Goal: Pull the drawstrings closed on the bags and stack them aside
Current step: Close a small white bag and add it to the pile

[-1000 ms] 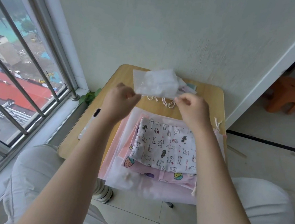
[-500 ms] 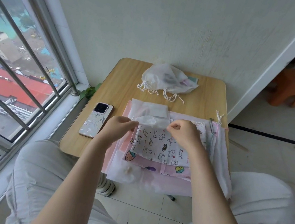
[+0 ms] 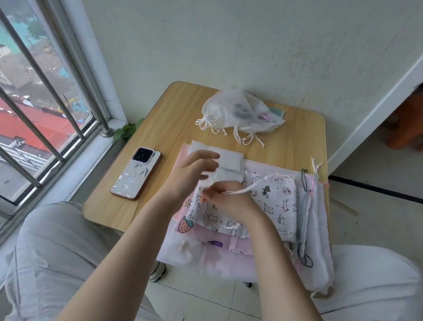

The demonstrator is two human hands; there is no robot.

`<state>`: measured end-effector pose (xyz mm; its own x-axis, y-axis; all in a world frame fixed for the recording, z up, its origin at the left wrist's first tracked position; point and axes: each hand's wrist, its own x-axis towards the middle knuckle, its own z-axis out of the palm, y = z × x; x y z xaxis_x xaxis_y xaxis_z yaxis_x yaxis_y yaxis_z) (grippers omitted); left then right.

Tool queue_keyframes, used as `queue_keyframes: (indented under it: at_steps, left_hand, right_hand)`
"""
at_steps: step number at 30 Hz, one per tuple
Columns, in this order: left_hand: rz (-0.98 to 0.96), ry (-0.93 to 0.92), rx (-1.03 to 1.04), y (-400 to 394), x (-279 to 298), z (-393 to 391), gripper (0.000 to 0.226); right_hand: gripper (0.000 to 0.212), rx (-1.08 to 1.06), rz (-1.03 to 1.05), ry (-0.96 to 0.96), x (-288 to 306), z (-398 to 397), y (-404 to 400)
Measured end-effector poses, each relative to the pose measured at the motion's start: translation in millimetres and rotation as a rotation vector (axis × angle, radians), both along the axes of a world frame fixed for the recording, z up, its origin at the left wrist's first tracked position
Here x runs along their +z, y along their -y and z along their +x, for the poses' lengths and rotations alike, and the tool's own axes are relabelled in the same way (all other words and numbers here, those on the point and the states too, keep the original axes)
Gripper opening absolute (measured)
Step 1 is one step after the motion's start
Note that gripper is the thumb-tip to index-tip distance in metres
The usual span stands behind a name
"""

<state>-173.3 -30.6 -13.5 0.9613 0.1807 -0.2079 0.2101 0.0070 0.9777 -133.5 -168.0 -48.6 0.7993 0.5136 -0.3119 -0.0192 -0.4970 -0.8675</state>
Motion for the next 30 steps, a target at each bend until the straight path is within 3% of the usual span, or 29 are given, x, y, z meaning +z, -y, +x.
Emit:
queue_keyframes:
  at_steps: [2, 6, 11, 13, 18, 24, 30]
  left_hand:
    - [-0.052, -0.062, -0.030, 4, -12, -1, 0.035]
    - [0.031, -0.117, -0.085, 8, -21, 1, 0.035]
    - [0.349, -0.174, -0.224, 10, -28, -1, 0.015]
    - [0.374, -0.160, -0.182, 10, -35, -2, 0.014]
    - [0.270, -0.137, -0.009, 11, -38, 1, 0.019]
    - [0.250, -0.137, -0.038, 11, -40, 2, 0.010]
    - [-0.115, -0.003, 0.238, 8, -30, 1, 0.010]
  right_hand:
    - [0.022, -0.056, 0.105, -0.023, 5, 2, 4]
    - [0.016, -0.140, 0.181, -0.044, 8, 5, 13]
    - [0.021, -0.372, 0.326, -0.070, 6, 16, 21]
    - [0.021, -0.423, 0.365, -0.072, 5, 18, 22]
    - [0.011, -0.489, 0.314, -0.061, 1, 20, 23]
    - [0.022, -0.541, 0.372, -0.035, 4, 20, 28]
    - [0.017, -0.642, 0.356, -0.005, 7, 24, 35]
